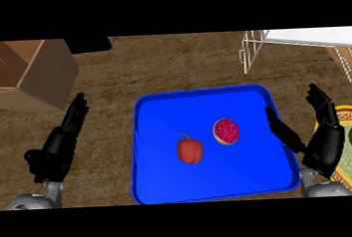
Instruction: Pick the bell pepper from the tray and place it in the tiered shelf
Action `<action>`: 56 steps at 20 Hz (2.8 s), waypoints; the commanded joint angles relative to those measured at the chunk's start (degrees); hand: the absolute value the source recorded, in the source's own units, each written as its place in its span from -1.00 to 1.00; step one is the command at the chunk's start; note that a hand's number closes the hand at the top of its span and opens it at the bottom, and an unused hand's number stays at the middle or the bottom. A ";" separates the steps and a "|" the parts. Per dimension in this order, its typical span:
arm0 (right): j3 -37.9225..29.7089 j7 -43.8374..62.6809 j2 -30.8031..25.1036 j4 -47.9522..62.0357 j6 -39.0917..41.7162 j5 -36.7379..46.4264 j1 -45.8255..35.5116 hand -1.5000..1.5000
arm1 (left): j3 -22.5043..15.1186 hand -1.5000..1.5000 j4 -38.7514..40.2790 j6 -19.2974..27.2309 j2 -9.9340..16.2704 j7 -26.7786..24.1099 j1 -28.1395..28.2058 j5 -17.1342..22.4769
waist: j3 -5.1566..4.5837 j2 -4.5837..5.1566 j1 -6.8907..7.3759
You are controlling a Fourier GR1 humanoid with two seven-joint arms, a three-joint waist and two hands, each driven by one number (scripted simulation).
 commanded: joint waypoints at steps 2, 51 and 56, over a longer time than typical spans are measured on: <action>3.12 -9.77 9.93 -6.68 -15.38 7.59 9.27 -1.00 | -1.96 0.00 0.59 0.69 -1.81 2.90 -3.16 -1.89 | 0.28 -0.05 2.91; 36.69 91.14 14.51 -21.53 55.07 68.98 -11.13 -1.00 | -1.60 0.00 6.87 -2.03 -7.66 0.67 -7.02 -6.18 | 0.16 0.15 5.75; 33.81 91.15 14.51 -19.50 55.85 66.49 -14.16 -1.00 | 0.57 0.00 8.79 -5.23 -5.68 1.15 -8.98 -4.66 | 0.14 0.29 5.70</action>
